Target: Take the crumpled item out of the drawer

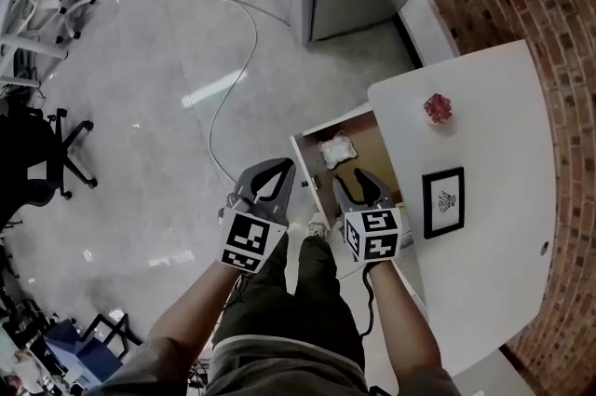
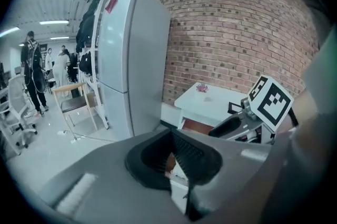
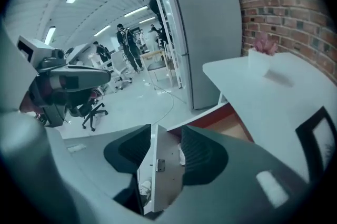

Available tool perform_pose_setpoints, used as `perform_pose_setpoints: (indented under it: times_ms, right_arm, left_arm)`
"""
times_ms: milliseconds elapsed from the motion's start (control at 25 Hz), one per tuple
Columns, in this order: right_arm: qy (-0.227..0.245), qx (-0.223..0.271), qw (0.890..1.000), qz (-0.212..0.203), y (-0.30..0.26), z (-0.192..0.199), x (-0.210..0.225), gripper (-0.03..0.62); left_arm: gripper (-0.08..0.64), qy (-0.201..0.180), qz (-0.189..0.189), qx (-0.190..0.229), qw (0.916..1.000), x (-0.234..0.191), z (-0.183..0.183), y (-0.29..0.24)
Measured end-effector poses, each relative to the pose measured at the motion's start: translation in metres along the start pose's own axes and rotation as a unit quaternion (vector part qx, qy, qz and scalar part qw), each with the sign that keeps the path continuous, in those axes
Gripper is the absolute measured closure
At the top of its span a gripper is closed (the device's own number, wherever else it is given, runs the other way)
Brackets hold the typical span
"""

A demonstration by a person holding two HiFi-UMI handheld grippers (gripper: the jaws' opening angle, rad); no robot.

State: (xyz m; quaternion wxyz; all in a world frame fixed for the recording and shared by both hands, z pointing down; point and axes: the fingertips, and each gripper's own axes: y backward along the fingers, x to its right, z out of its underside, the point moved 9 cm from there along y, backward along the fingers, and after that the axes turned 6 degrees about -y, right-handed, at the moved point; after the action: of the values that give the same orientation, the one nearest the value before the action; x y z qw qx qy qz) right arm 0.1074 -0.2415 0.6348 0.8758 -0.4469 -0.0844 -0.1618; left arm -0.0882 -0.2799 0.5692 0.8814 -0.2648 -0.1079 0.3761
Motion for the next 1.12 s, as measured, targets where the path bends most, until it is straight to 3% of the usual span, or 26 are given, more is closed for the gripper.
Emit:
perform_pose_setpoints:
  times_ms: [320, 640, 1120]
  right_arm:
    - [-0.028, -0.062, 0.997, 0.033, -0.086, 0.042, 0.045, 0.382]
    - [-0.069, -0.103, 0.991, 0.05, -0.156, 0.08, 0.074, 0.354]
    - [-0.049, -0.183, 0.976, 0.111, -0.201, 0.11, 0.096, 0.341]
  left_arm:
    - [0.56, 0.021, 0.014, -0.027, 0.9993, -0.02, 0.066, -0.054]
    - [0.56, 0.046, 0.004, -0.049, 0.9977, -0.034, 0.127, -0.083]
    - [0.56, 0.059, 0.002, -0.047, 0.9972, -0.033, 0.152, -0.095]
